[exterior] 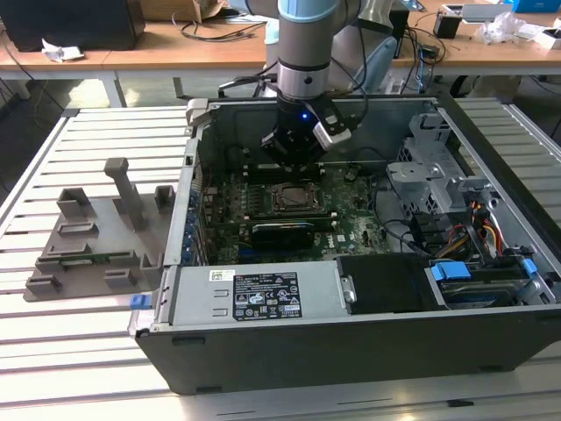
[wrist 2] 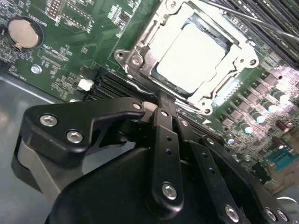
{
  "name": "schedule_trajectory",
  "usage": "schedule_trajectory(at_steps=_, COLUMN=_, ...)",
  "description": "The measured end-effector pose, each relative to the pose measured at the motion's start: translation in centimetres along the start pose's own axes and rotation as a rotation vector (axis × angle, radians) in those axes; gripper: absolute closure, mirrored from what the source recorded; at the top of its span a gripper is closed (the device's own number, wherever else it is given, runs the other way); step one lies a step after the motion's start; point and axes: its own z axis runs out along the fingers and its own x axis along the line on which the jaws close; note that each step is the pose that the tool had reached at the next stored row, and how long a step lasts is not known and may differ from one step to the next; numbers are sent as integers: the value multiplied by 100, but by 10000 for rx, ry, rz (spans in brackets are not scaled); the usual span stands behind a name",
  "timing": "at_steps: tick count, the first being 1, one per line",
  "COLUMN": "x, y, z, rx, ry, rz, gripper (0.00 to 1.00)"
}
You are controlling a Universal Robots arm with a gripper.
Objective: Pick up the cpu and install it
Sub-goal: 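Install the first cpu locking lever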
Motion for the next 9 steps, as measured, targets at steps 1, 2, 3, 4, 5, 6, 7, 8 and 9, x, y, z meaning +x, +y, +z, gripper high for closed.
schedule_trajectory(at_steps=1, x=-13, y=-1, z=4, rx=0, ry=0, rz=5, gripper=89)
schedule_trajectory(at_steps=2, x=-23, y=-1, z=8, rx=0, ry=-1, rz=6, gripper=89)
schedule_trajectory(at_steps=3, x=-38, y=-2, z=13, rx=1, ry=0, rz=9, gripper=89)
schedule_trajectory(at_steps=4, x=-45, y=-2, z=17, rx=-1, ry=0, rz=11, gripper=89)
schedule_trajectory(at_steps=5, x=-56, y=-3, z=24, rx=0, ry=0, rz=17, gripper=89)
schedule_trajectory(at_steps=6, x=-74, y=-4, z=32, rx=2, ry=3, rz=27, gripper=89)
schedule_trajectory(at_steps=7, x=-80, y=-5, z=35, rx=3, ry=3, rz=33, gripper=89)
schedule_trajectory(at_steps=8, x=-86, y=-5, z=39, rx=4, ry=4, rz=38, gripper=89)
schedule_trajectory(at_steps=9, x=-91, y=-6, z=43, rx=3, ry=4, rz=44, gripper=89)
